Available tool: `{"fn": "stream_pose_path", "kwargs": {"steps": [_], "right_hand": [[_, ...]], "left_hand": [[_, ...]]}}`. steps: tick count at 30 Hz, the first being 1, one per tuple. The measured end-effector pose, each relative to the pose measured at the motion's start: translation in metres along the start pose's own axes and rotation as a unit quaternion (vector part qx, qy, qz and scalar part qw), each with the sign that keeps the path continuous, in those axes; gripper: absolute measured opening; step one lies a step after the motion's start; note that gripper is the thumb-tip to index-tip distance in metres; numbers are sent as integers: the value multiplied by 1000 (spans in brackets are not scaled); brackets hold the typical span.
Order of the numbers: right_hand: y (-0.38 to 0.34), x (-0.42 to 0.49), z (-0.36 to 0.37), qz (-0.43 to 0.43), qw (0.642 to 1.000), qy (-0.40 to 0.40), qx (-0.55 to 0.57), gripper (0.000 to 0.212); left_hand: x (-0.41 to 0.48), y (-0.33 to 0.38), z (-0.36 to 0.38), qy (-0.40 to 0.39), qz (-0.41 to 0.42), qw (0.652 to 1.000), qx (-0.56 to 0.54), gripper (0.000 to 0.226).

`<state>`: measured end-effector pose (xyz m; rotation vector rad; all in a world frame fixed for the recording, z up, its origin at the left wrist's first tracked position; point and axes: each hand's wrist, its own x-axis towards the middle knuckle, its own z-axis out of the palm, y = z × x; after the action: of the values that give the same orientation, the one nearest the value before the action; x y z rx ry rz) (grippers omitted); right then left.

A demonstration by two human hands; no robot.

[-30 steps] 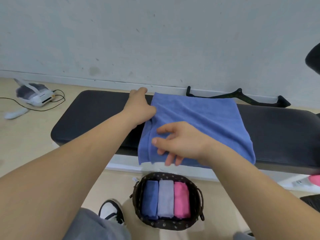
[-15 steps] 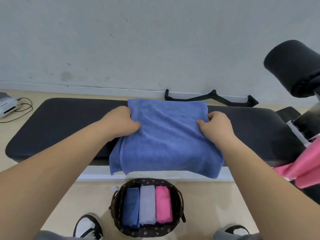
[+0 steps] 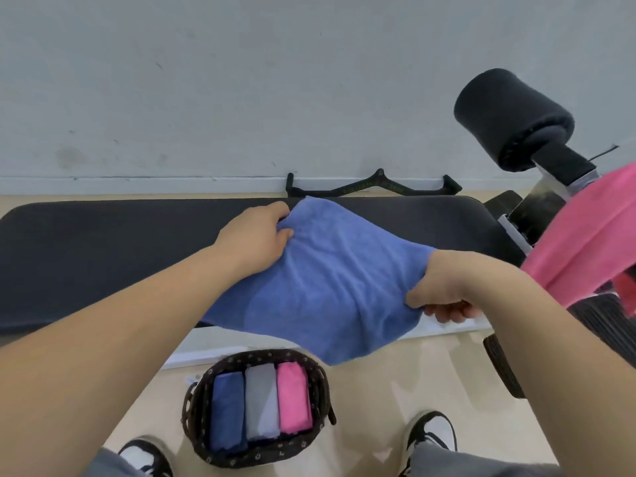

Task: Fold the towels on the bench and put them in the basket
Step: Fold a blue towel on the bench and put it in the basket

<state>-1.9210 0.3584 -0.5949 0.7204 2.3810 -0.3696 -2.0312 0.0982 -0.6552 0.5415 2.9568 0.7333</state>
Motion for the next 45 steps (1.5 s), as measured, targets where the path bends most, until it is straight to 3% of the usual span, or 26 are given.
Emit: {"fn": "stream_pose_path", "kwargs": {"steps": [2, 4, 6, 8, 11, 13, 16, 19, 24, 30, 35, 45], "right_hand": [[5, -6, -2, -19, 1000, 18, -17, 35], [1, -4, 1, -84, 990, 111, 14, 41], [-15, 2, 7, -164, 957, 226, 72, 31], [-36, 11, 14, -236, 927, 272, 102, 25], [-65, 31, 22, -292, 915, 254, 114, 43], [-82, 45, 28, -296, 921, 224, 117, 50], [-105, 64, 37, -281, 932, 222, 48, 50], [-123, 74, 36, -260, 932, 239, 74, 47], [-145, 93, 21, -216, 930, 293, 57, 38], [-155, 115, -1, -203, 933, 212, 207, 41], [-155, 129, 1, -184, 903, 174, 346, 7], [-145, 124, -4, -191, 851, 94, 479, 27]], "left_hand": [[1, 7, 6, 28, 28, 999, 30, 14], [-4, 9, 3, 72, 37, 992, 101, 31], [-14, 7, -9, 88, 16, 985, 146, 40], [-28, 0, -22, 47, -32, 987, 150, 40], [-50, -15, -32, -44, -108, 988, 103, 44], [-62, -22, -32, -63, -134, 987, 56, 44], [-70, -24, -34, -64, -145, 987, 33, 48], [-71, -21, -37, -77, -156, 983, 52, 52], [-66, -24, -37, -122, -154, 979, -54, 42], [-68, -32, -41, -114, -130, 985, -22, 27], [-70, -45, -48, -146, -123, 981, -20, 33], [-67, -66, -61, -157, -148, 975, -58, 19]]}}
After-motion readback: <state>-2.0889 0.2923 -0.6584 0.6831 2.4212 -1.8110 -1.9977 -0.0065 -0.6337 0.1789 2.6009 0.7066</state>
